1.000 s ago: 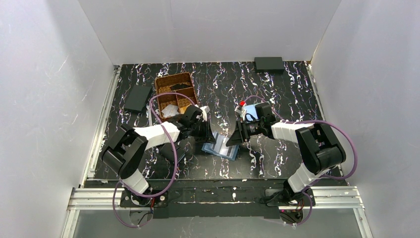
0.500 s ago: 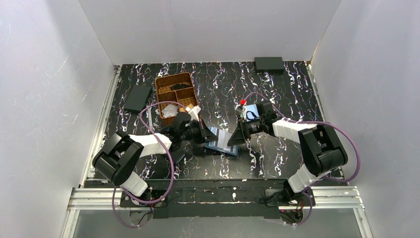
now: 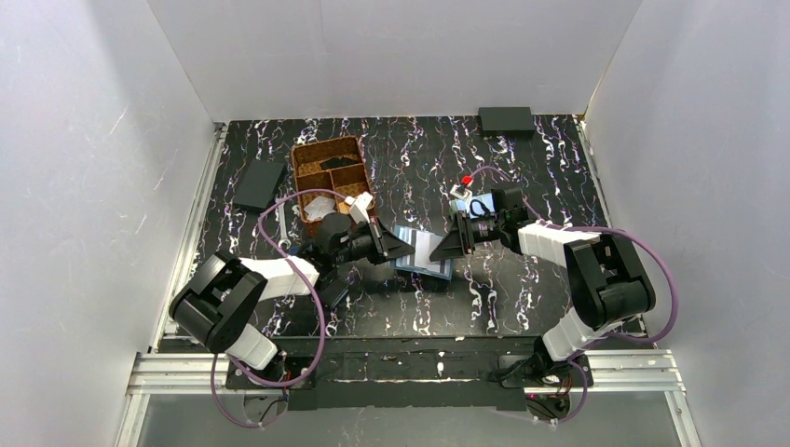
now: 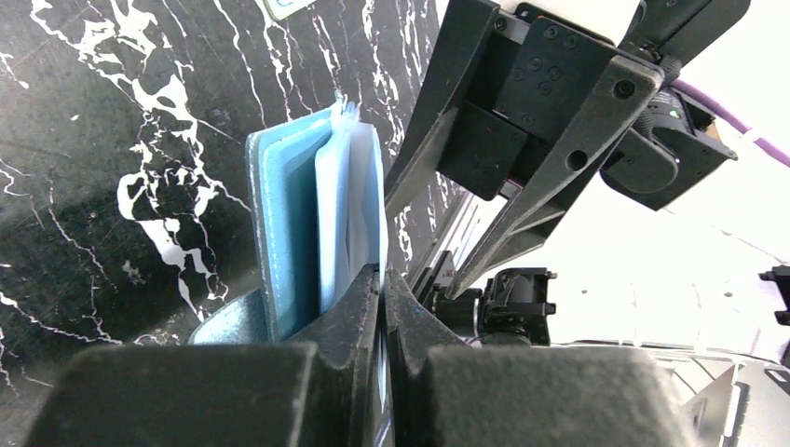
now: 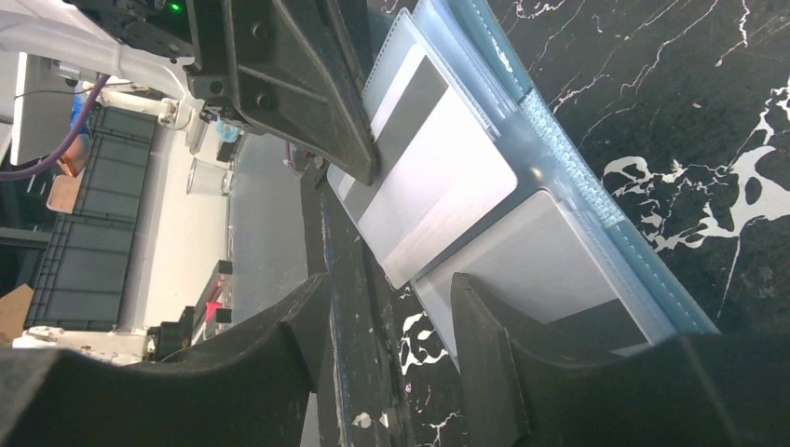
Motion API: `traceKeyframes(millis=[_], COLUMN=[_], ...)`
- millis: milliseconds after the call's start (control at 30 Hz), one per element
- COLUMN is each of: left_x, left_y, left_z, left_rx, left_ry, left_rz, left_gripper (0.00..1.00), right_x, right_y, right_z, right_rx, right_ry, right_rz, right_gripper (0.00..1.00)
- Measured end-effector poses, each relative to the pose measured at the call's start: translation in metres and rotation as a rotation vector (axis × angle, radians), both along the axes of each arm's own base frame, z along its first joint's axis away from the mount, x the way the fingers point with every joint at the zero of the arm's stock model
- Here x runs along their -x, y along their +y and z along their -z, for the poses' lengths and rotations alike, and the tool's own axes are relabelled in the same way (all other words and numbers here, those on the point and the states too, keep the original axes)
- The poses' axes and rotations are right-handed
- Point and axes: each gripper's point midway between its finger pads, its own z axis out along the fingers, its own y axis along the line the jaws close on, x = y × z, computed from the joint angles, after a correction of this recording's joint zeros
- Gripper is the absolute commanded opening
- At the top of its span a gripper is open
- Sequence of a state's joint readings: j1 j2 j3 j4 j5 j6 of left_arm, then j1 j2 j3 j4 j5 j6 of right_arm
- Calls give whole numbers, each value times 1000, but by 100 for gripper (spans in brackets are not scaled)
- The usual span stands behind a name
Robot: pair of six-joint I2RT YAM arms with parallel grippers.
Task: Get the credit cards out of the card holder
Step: Remove the credit card from the card holder.
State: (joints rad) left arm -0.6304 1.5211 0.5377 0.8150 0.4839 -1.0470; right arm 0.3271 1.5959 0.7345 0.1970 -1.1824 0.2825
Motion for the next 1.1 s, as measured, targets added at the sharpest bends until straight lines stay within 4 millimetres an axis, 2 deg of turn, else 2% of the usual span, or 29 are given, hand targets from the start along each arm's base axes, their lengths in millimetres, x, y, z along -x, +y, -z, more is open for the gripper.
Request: traceKeyframes(millis=[400, 567, 867, 1000, 1100], left_x=[2, 3, 1, 1, 3], left_y=[-2, -4, -6, -6, -5], left_z=[-10, -10, -16, -11, -10], left_rx=[99, 119, 151, 145, 145], left_ry=[4, 16, 2, 10, 14], left_rz=[-8, -4, -1, -4, -4], left_gripper=[0, 0, 0, 0, 10], right_x=[-1, -2, -6, -6, -4], right_y=[3, 4, 2, 1, 1], right_z=[-10, -11, -10, -8, -7], right_rx=[-30, -37, -37, -36, -36], right_ry=[57, 81, 105, 121, 122], right_rz=[12, 11, 29, 27, 20], right_gripper=[51, 40, 3, 1, 1])
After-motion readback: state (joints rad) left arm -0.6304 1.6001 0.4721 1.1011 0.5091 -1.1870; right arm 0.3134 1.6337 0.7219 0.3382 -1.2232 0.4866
